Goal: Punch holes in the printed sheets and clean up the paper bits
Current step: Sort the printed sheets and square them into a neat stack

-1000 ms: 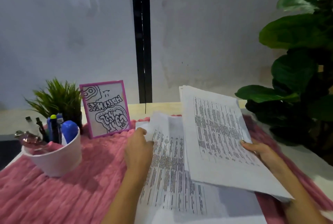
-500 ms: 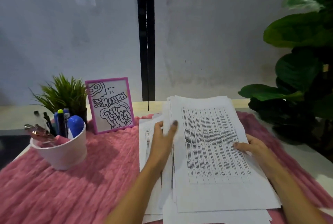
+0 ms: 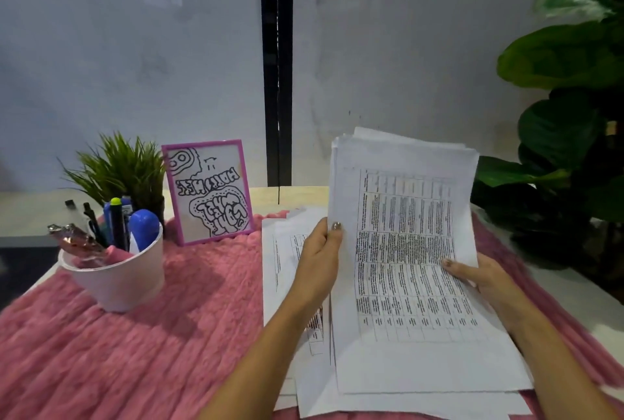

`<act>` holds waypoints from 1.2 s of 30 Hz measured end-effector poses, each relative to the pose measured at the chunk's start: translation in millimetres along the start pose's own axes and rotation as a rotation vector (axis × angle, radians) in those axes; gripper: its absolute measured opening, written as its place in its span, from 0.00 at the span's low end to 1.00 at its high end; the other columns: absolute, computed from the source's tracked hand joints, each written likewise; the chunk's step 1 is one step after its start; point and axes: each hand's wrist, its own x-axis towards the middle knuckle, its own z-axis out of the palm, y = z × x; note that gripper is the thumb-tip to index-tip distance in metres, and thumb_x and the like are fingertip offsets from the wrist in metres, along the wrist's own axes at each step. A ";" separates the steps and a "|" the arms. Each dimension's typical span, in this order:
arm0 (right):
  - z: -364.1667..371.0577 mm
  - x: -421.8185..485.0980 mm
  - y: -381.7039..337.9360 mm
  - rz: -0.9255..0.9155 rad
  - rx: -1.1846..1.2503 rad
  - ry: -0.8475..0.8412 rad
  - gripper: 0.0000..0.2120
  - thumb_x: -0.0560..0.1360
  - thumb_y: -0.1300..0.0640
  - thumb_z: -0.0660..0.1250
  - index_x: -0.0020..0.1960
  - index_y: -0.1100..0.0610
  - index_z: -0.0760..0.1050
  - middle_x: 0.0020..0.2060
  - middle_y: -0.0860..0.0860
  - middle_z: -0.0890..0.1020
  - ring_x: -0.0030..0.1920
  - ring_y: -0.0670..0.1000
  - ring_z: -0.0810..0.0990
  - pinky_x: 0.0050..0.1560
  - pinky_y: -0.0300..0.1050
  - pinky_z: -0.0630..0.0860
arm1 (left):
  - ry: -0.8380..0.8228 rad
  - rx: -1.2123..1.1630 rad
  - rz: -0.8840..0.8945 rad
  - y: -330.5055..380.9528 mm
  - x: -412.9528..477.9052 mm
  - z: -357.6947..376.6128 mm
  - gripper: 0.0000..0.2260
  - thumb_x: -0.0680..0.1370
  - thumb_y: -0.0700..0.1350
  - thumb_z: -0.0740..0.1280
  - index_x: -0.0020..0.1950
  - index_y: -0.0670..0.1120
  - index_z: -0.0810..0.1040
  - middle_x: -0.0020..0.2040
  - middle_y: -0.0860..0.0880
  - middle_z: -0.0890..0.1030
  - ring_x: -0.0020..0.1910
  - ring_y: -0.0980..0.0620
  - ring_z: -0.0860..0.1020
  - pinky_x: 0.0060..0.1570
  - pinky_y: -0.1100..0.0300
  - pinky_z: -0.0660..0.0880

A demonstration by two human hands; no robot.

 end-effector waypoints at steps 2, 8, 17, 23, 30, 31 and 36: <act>-3.1 1.6 0.6 0.007 0.033 0.049 0.34 0.57 0.53 0.83 0.57 0.67 0.77 0.47 0.61 0.85 0.43 0.59 0.86 0.36 0.47 0.82 | 0.101 0.489 0.068 -7.5 4.0 -4.2 0.17 0.83 0.58 0.50 0.55 0.52 0.74 0.54 0.46 0.80 0.55 0.49 0.76 0.59 0.43 0.73; -10.8 2.1 -1.6 0.128 0.201 0.108 0.08 0.79 0.65 0.61 0.53 0.67 0.77 0.34 0.54 0.85 0.31 0.50 0.84 0.28 0.39 0.79 | 0.219 0.993 -0.318 -18.6 7.6 -29.4 0.41 0.66 0.64 0.75 0.67 0.41 0.64 0.65 0.41 0.69 0.64 0.42 0.68 0.62 0.49 0.70; -12.5 1.9 -0.1 0.247 0.282 -0.024 0.35 0.40 0.57 0.86 0.47 0.63 0.84 0.42 0.59 0.86 0.37 0.57 0.86 0.34 0.48 0.83 | 0.418 0.957 -0.023 -21.9 17.5 -36.7 0.16 0.76 0.35 0.67 0.63 0.44 0.71 0.52 0.47 0.78 0.49 0.46 0.74 0.43 0.51 0.77; -8.1 4.1 3.8 0.155 0.194 -0.068 0.49 0.48 0.55 0.86 0.65 0.66 0.73 0.60 0.66 0.79 0.57 0.67 0.80 0.52 0.64 0.80 | 0.461 0.951 0.232 -22.5 20.7 -37.3 0.07 0.81 0.42 0.63 0.56 0.45 0.80 0.58 0.48 0.73 0.54 0.50 0.68 0.42 0.59 0.69; -2.2 1.0 1.4 0.062 0.160 -0.070 0.42 0.56 0.57 0.83 0.66 0.68 0.72 0.62 0.66 0.78 0.61 0.67 0.78 0.62 0.66 0.72 | 0.206 0.282 0.194 -14.9 12.4 -20.3 0.13 0.84 0.38 0.54 0.47 0.50 0.73 0.43 0.52 0.79 0.40 0.53 0.76 0.40 0.61 0.73; -1.8 0.7 0.1 0.061 0.145 -0.056 0.36 0.60 0.59 0.79 0.65 0.68 0.72 0.61 0.66 0.79 0.59 0.67 0.79 0.61 0.65 0.74 | 0.174 0.183 0.144 -15.6 9.4 -15.4 0.12 0.84 0.40 0.54 0.45 0.50 0.72 0.42 0.51 0.79 0.40 0.53 0.75 0.42 0.57 0.74; -5.9 0.3 0.5 0.053 0.138 -0.087 0.38 0.57 0.56 0.82 0.62 0.70 0.74 0.56 0.69 0.80 0.49 0.66 0.83 0.47 0.60 0.82 | 0.084 -0.151 -0.057 -0.5 0.3 1.6 0.09 0.84 0.51 0.57 0.52 0.52 0.76 0.41 0.56 0.84 0.42 0.57 0.83 0.40 0.63 0.80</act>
